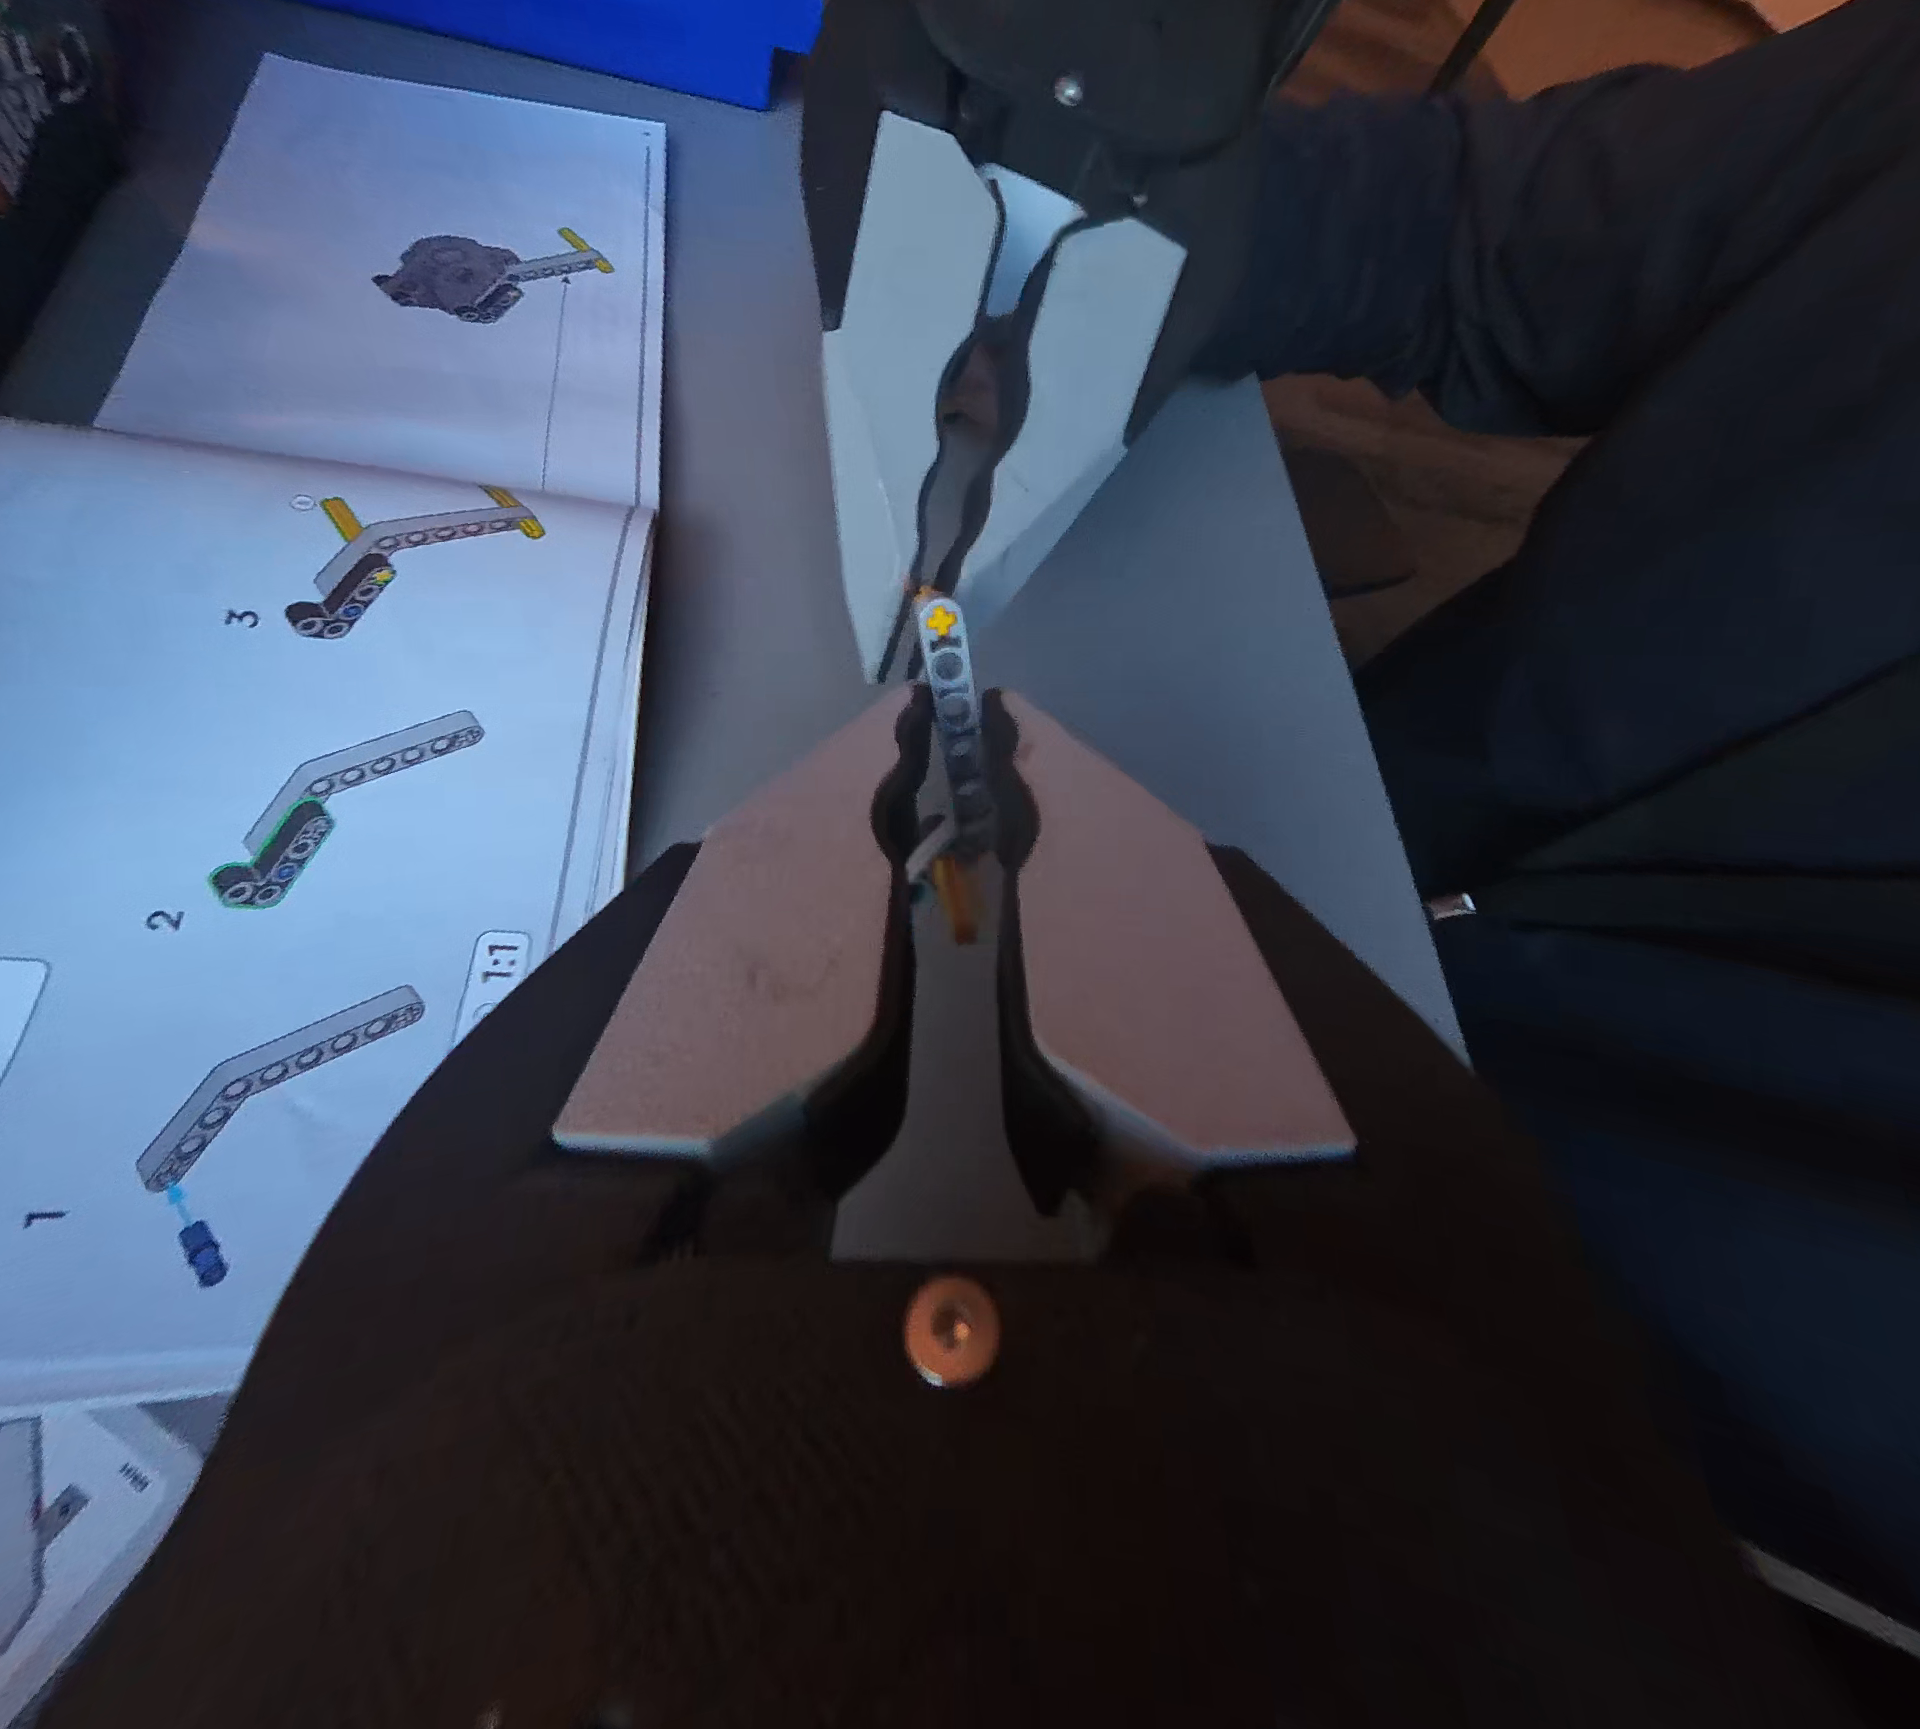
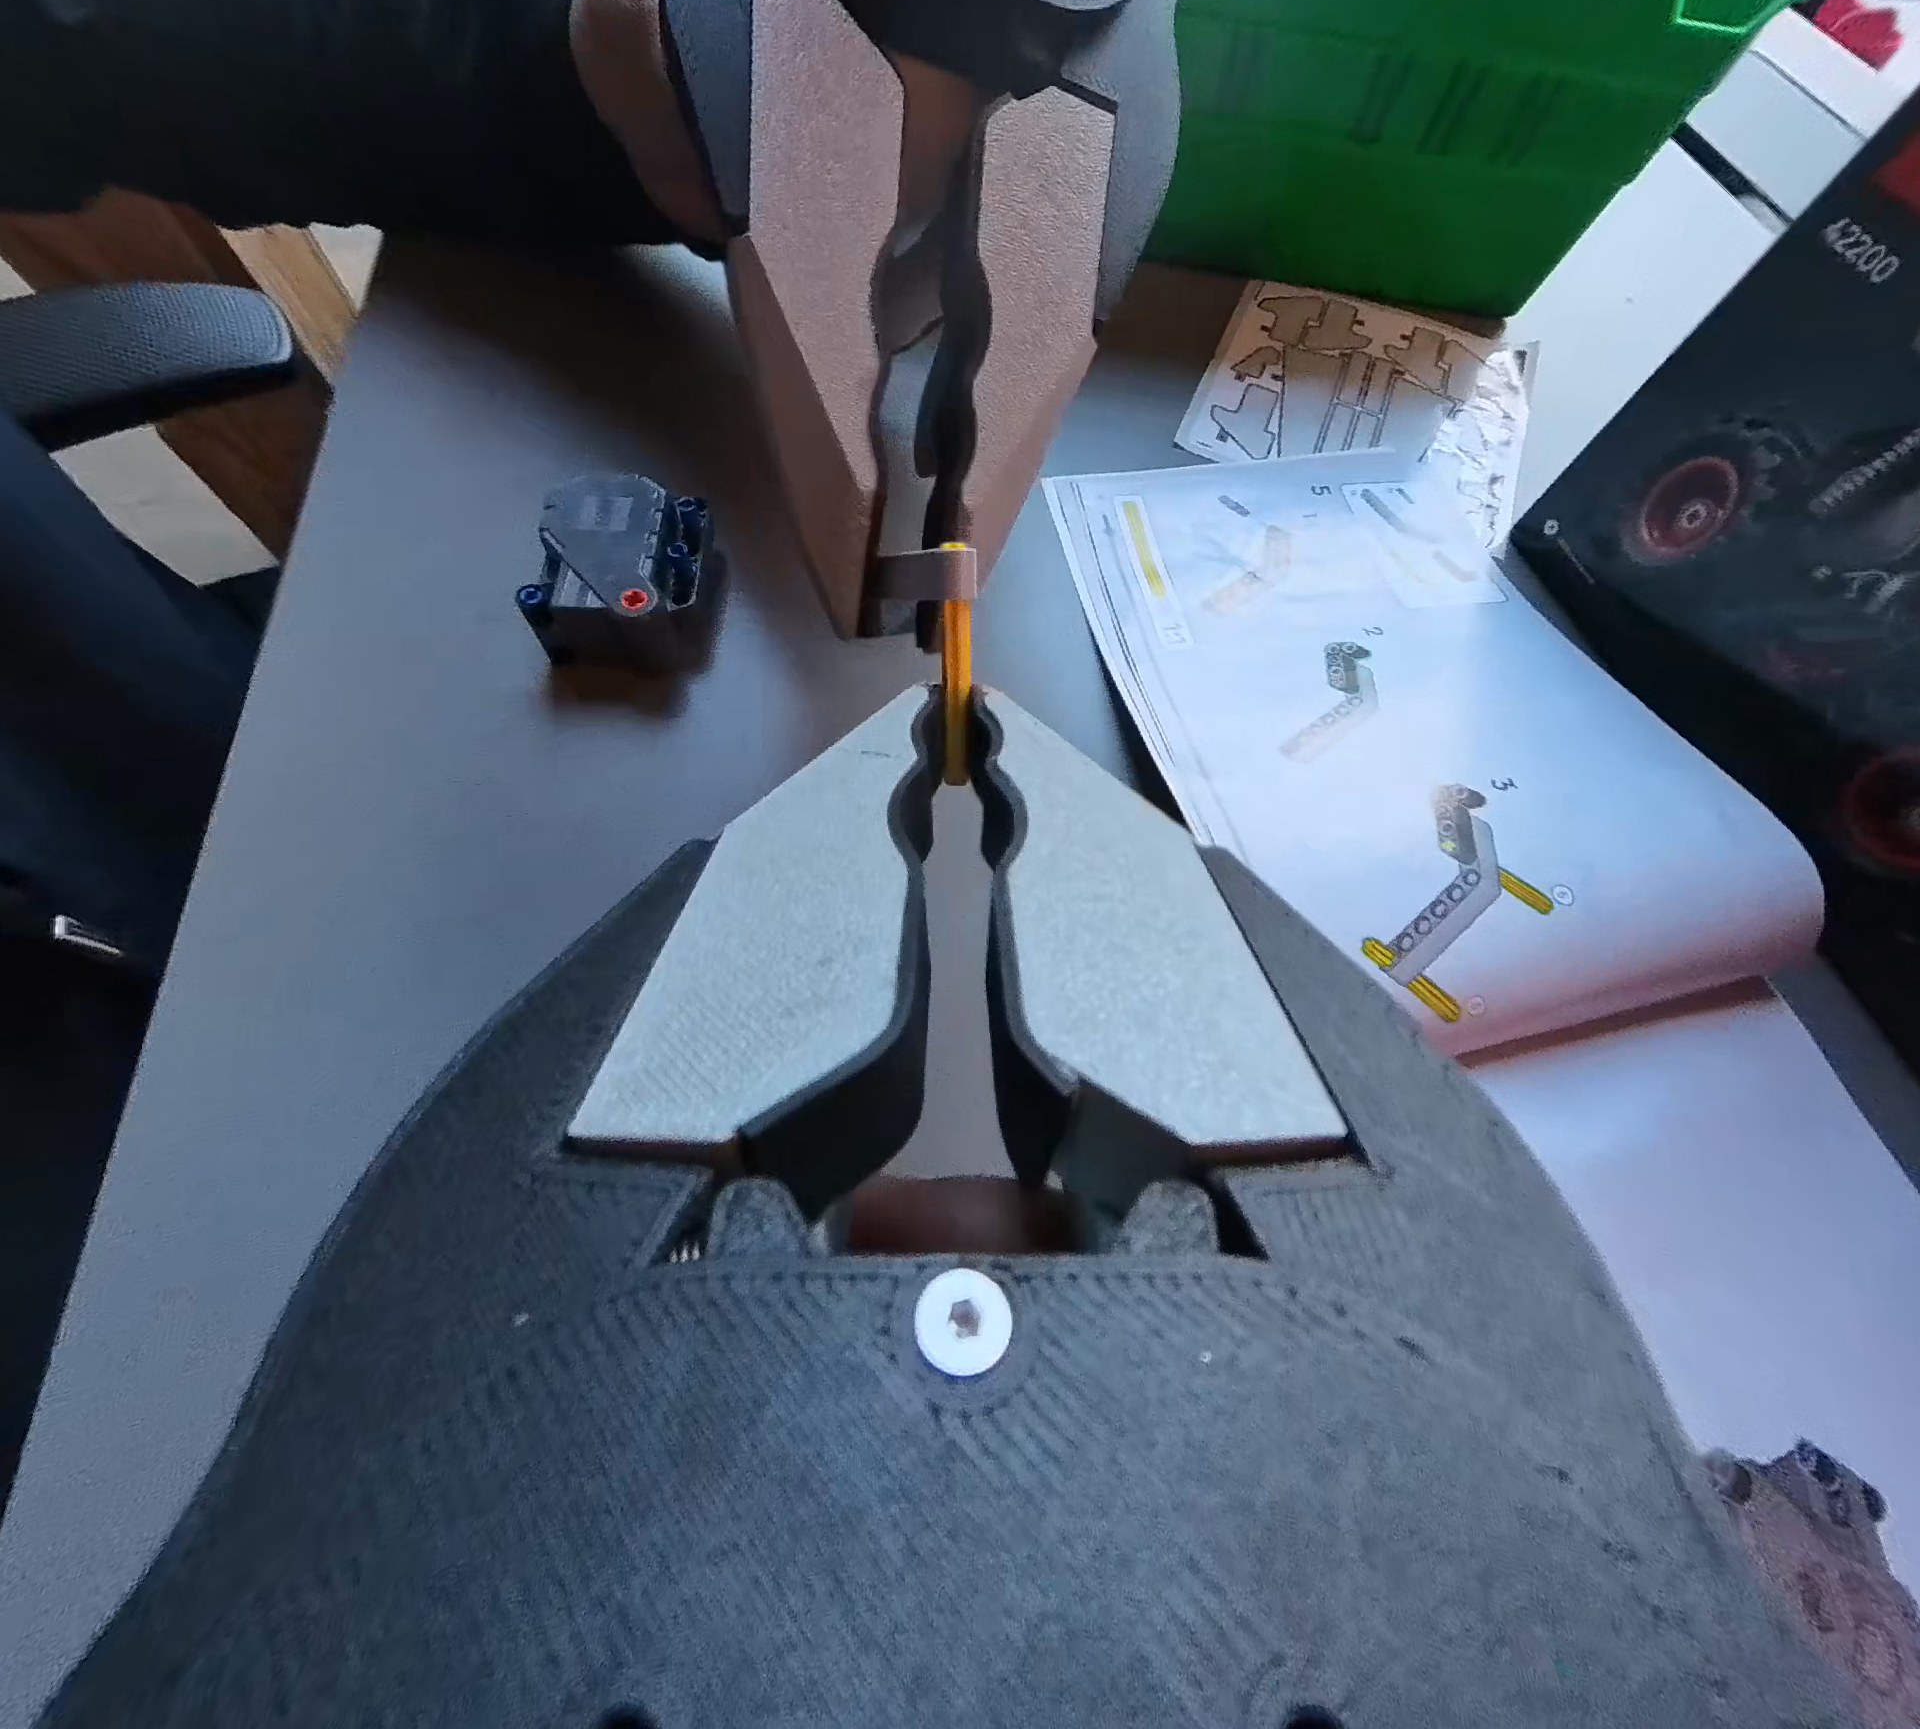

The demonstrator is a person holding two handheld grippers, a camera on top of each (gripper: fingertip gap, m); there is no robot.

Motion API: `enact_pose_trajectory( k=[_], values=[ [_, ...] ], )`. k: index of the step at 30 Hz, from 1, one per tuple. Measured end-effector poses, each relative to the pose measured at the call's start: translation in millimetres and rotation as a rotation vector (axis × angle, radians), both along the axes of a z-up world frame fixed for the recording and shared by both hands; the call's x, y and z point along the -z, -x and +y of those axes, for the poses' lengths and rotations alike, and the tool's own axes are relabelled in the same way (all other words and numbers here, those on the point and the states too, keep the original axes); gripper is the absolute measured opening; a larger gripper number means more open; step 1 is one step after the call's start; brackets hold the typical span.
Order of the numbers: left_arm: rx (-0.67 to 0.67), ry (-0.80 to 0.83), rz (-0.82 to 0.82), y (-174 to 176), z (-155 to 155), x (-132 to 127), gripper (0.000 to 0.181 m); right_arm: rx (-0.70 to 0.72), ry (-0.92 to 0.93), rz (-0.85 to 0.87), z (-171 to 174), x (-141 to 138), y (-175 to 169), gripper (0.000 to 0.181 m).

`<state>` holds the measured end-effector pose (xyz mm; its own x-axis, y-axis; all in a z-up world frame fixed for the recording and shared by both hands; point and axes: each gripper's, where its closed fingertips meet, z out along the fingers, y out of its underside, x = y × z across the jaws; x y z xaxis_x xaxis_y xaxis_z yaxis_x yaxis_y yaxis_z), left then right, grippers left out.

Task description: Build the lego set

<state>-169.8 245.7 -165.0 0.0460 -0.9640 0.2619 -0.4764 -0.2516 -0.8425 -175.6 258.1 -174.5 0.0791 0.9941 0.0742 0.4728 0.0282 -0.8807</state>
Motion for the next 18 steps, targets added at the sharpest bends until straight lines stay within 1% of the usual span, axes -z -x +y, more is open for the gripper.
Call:
enact_pose_trajectory(
  k=[3,6,8,10,13,15,18],
  values=[
    [-0.027,-0.039,-0.011,2,3,-5,0.005,-0.027,-0.039,0.007,-4,-2,1,0.003],
    [-0.047,-0.03,-0.095,5,6,-22,0.004,-0.019,-0.026,0.035,-2,-7,-1,0.011],
    [-0.057,-0.027,-0.146,8,8,-31,0.004,-0.018,0.005,0.067,0,-12,-3,0.009],
    [-0.065,-0.026,-0.149,10,10,-31,0.005,-0.025,0.021,0.119,0,-22,-5,0.004],
    [-0.074,-0.05,-0.15,9,11,-30,0.004,-0.017,0.08,0.192,1,-35,-5,0.007],
    [-0.06,-0.045,-0.156,6,8,-30,0.004,-0.025,0.117,0.205,0,-36,-6,0.001],
    [-0.058,-0.032,-0.149,6,8,-27,0.004,-0.025,0.119,0.202,0,-35,-6,0.001]
  ],
)
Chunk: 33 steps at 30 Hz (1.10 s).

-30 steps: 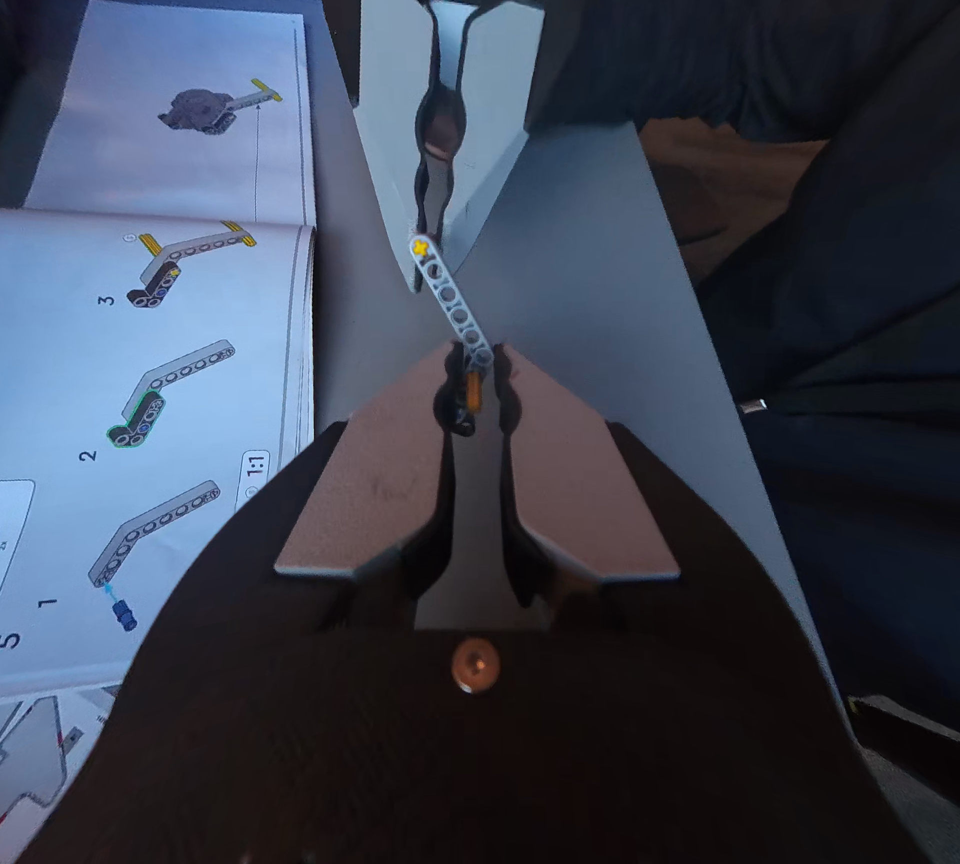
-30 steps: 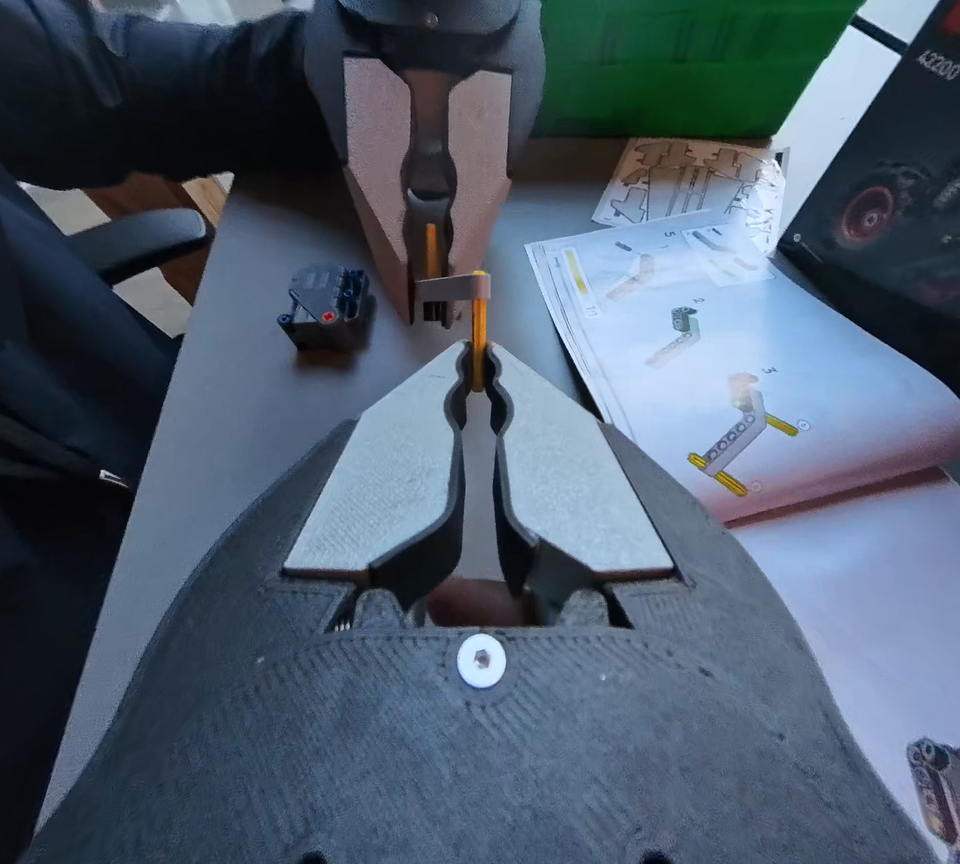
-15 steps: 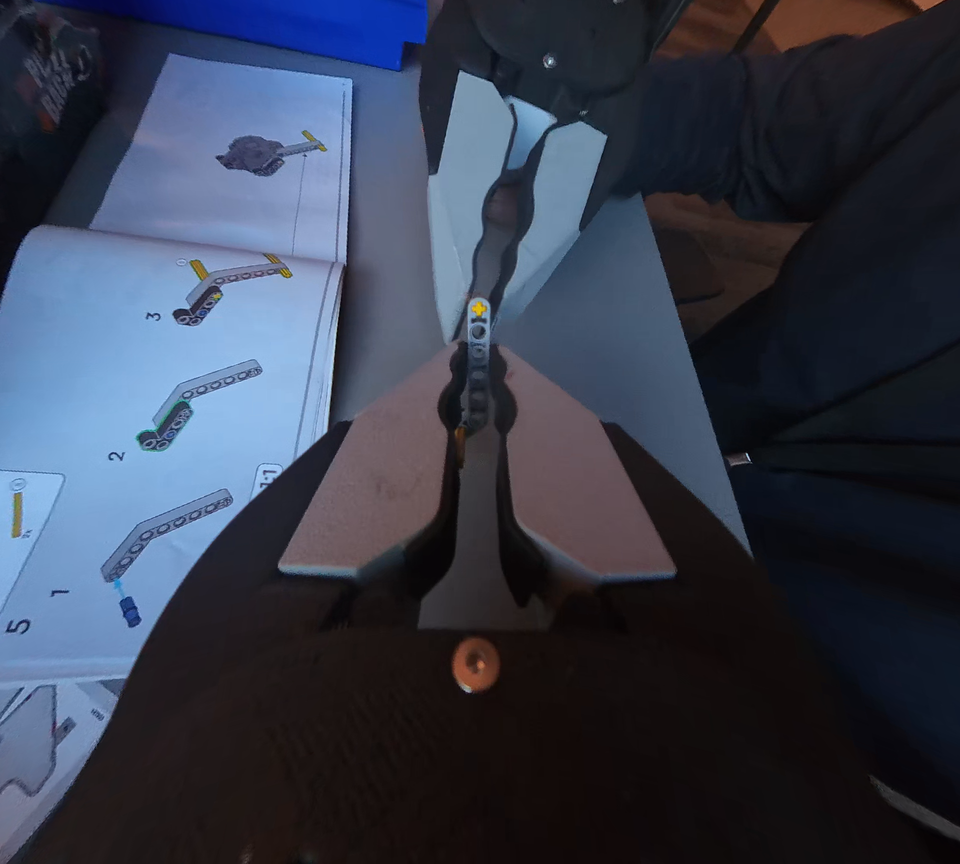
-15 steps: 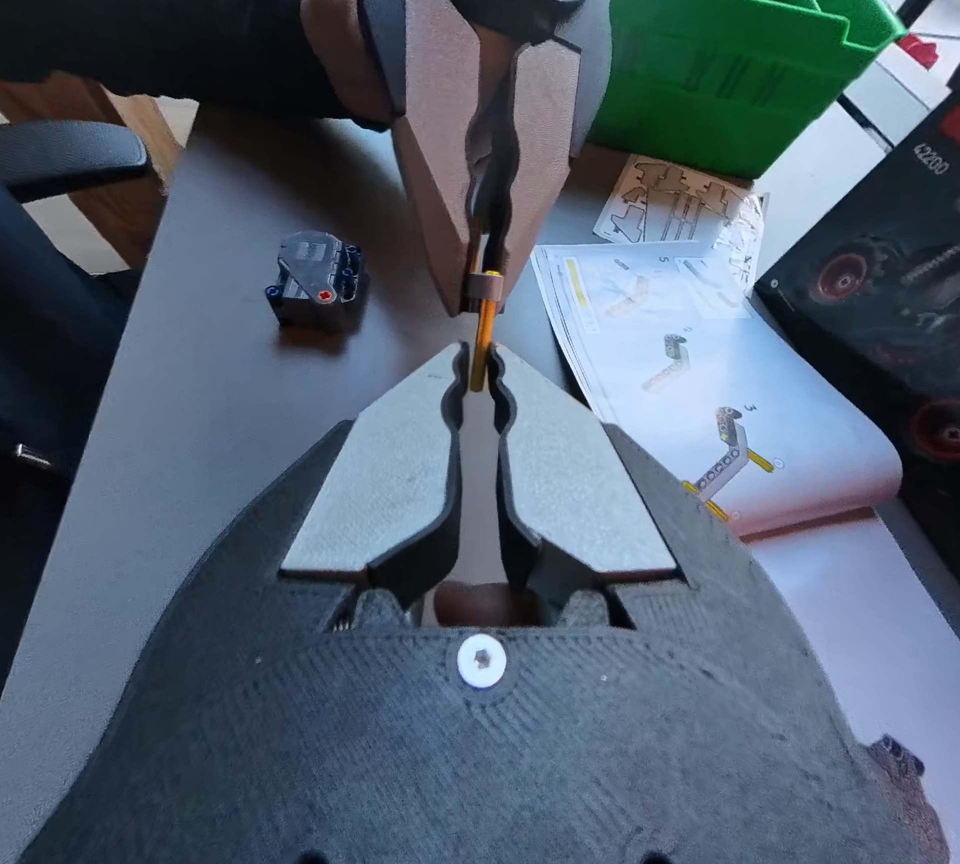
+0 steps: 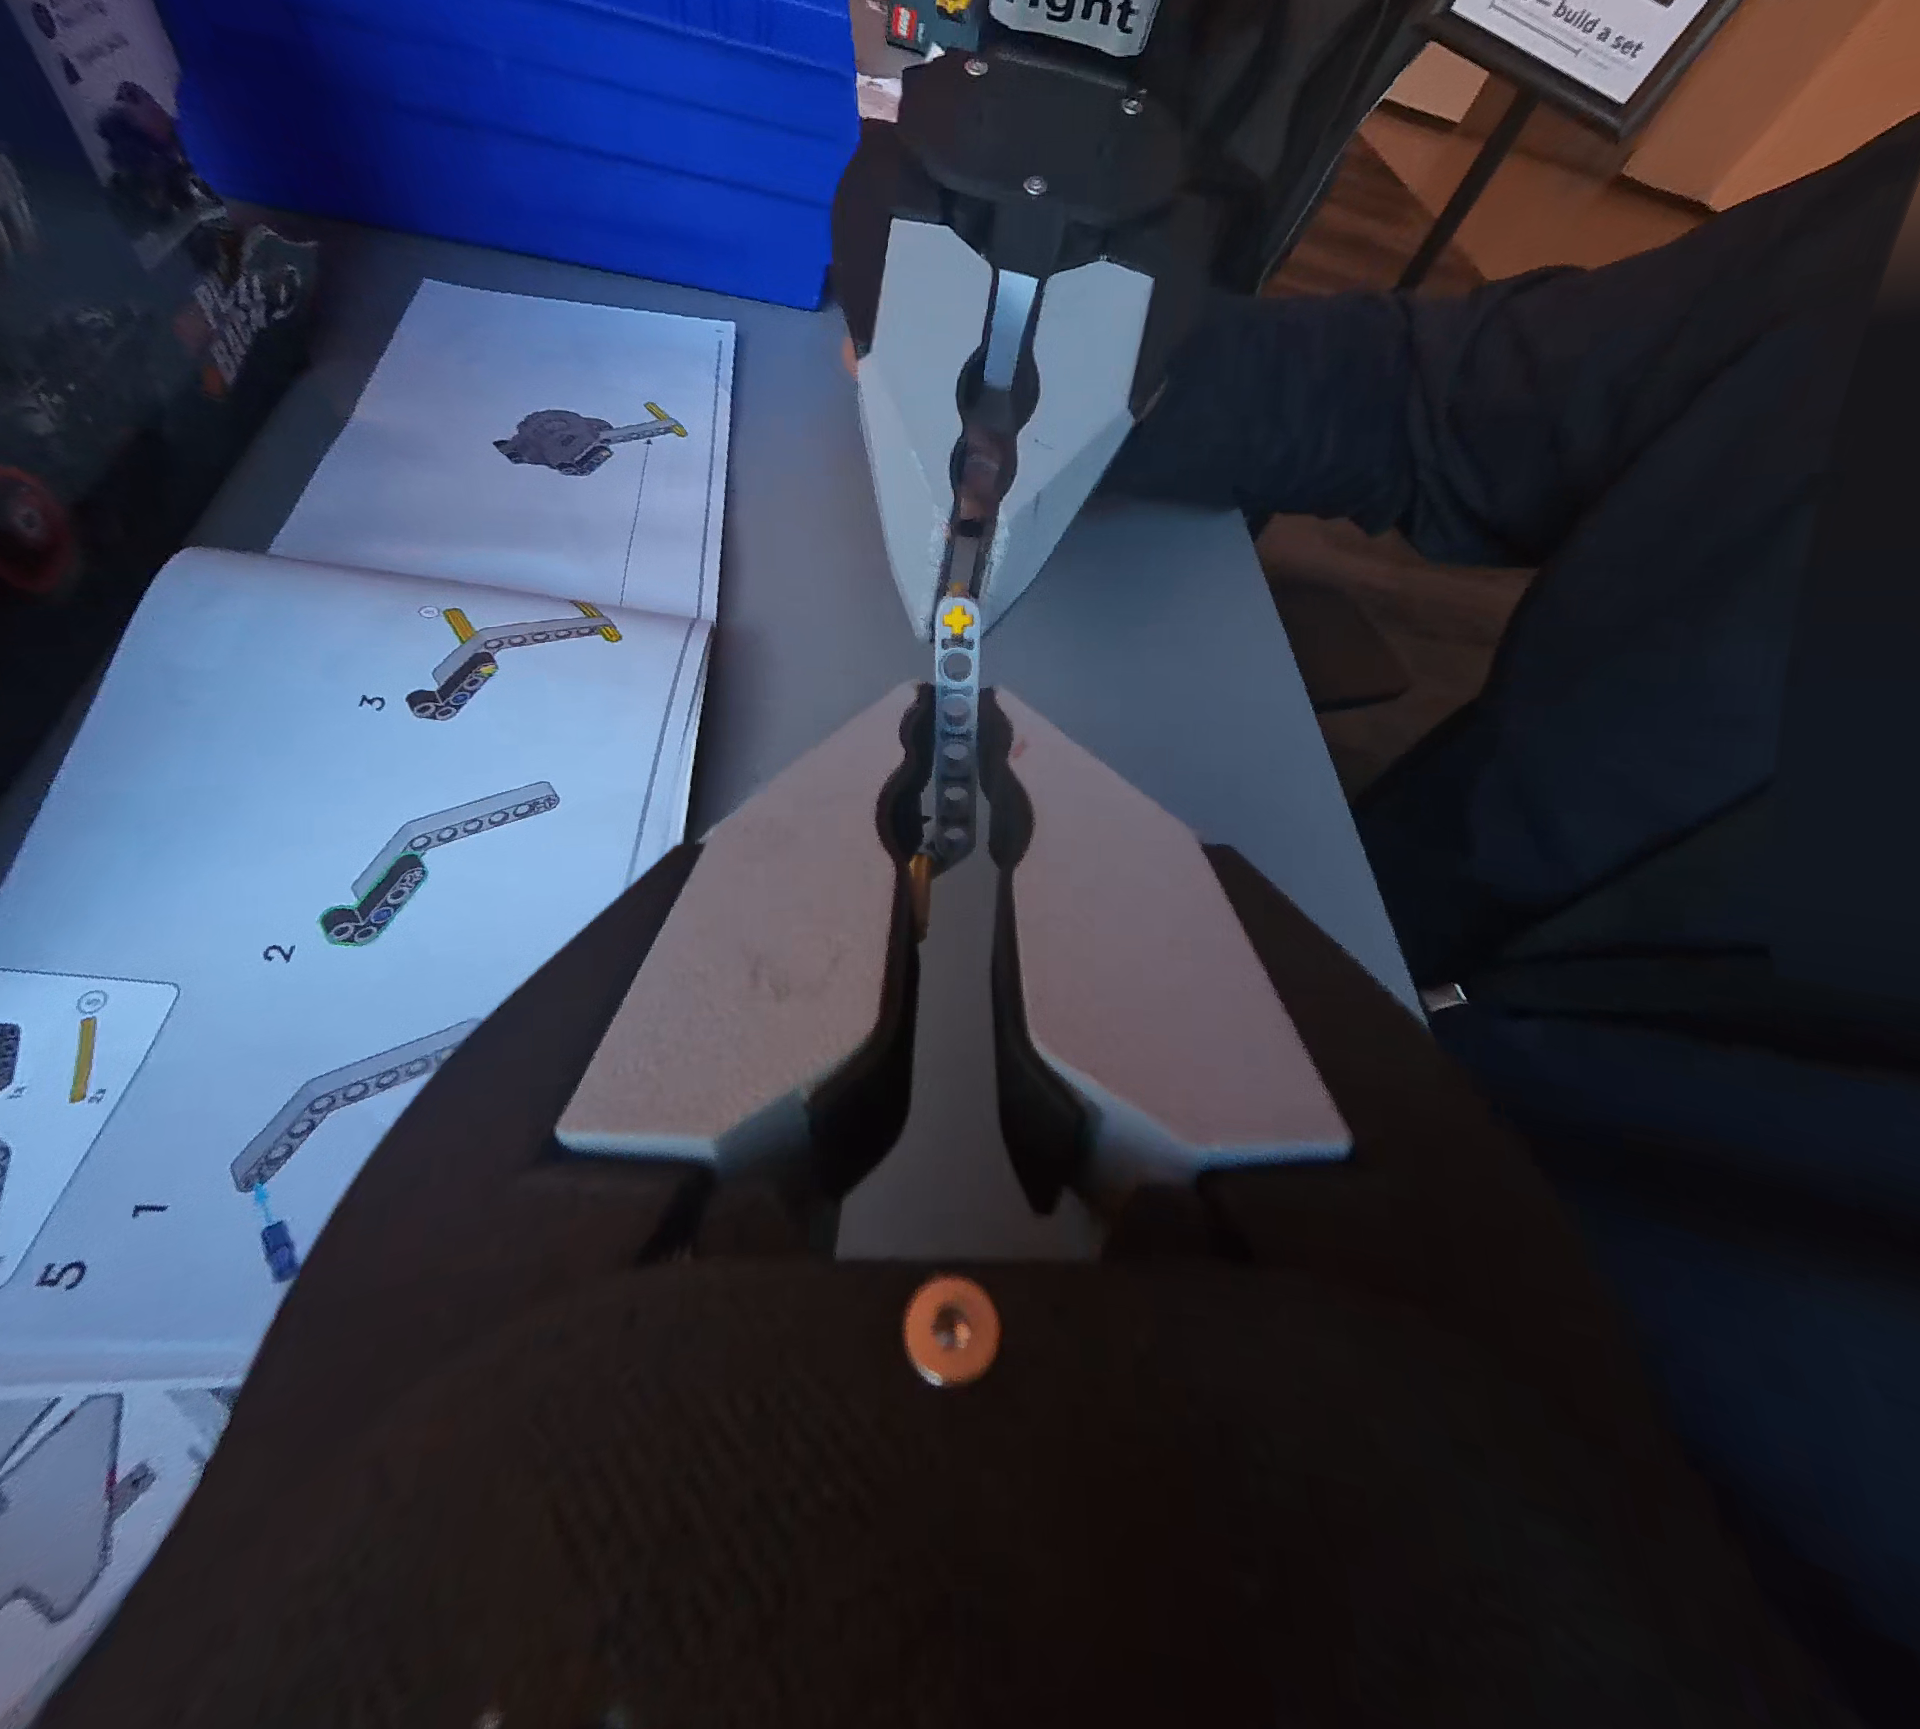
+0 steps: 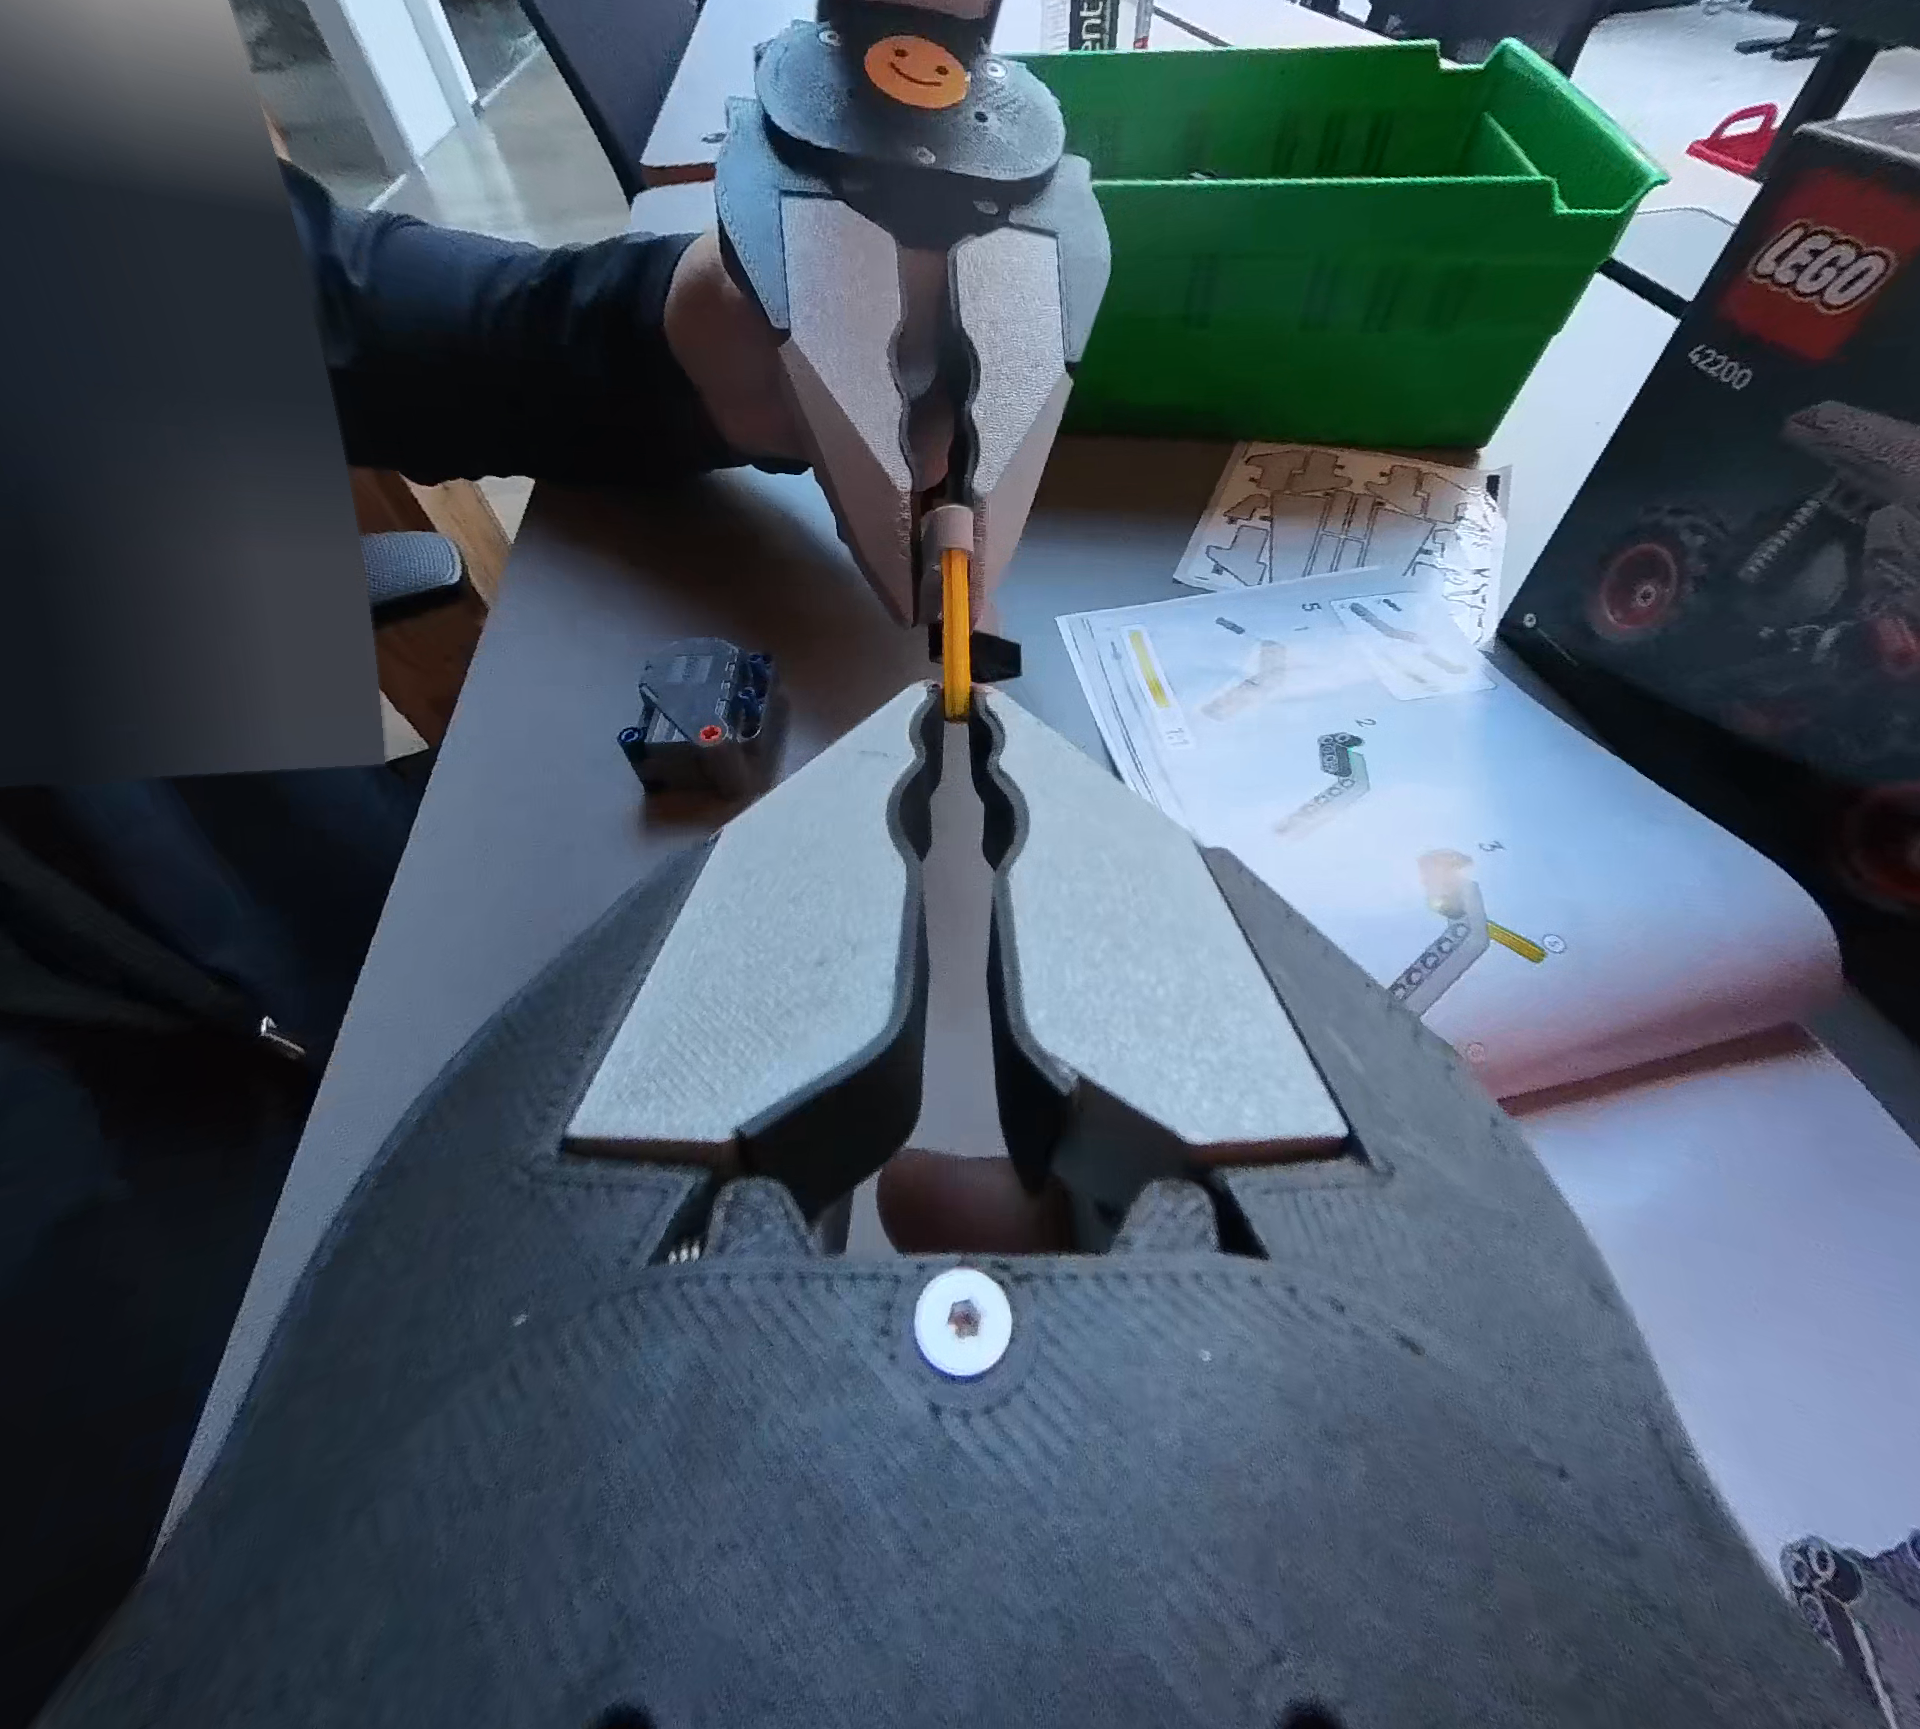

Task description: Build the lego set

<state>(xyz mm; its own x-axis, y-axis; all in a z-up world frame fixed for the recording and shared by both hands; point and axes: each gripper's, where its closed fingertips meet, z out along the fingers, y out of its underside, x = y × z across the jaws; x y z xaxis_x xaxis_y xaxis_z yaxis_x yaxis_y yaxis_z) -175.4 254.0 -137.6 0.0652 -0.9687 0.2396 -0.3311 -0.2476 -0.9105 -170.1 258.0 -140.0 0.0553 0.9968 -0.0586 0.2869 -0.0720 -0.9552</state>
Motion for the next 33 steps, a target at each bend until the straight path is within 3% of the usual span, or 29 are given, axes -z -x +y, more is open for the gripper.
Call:
enact_pose_trajectory(
  k=[6,10,15,18,23,29,31,33],
  values=[
    [0.048,0.004,-0.04,-3,-7,-2,0.005,-0.047,-0.007,-0.063,-9,11,1,0.0],
    [0.034,-0.003,0.098,-1,-7,20,0.004,-0.044,-0.012,-0.092,-8,18,1,0.001],
    [0.111,-0.066,0.279,-17,-26,56,0.004,-0.12,-0.028,-0.095,-23,20,8,0.0],
    [0.108,-0.098,0.255,-24,-24,53,0.004,-0.12,-0.104,-0.129,-26,21,8,0.0],
    [0.03,-0.139,0.244,-15,-7,51,0.004,-0.079,-0.075,-0.096,-13,17,0,0.001],
    [0.004,-0.17,0.301,-11,-2,53,0.004,-0.057,-0.03,-0.024,-8,5,1,0.029],
    [0.008,-0.201,0.343,-11,-3,57,0.004,-0.046,-0.08,-0.055,-9,11,6,0.028],
    [0.007,-0.237,0.364,-12,-4,58,0.004,-0.042,-0.118,-0.096,-10,18,10,0.014]
  ],
)
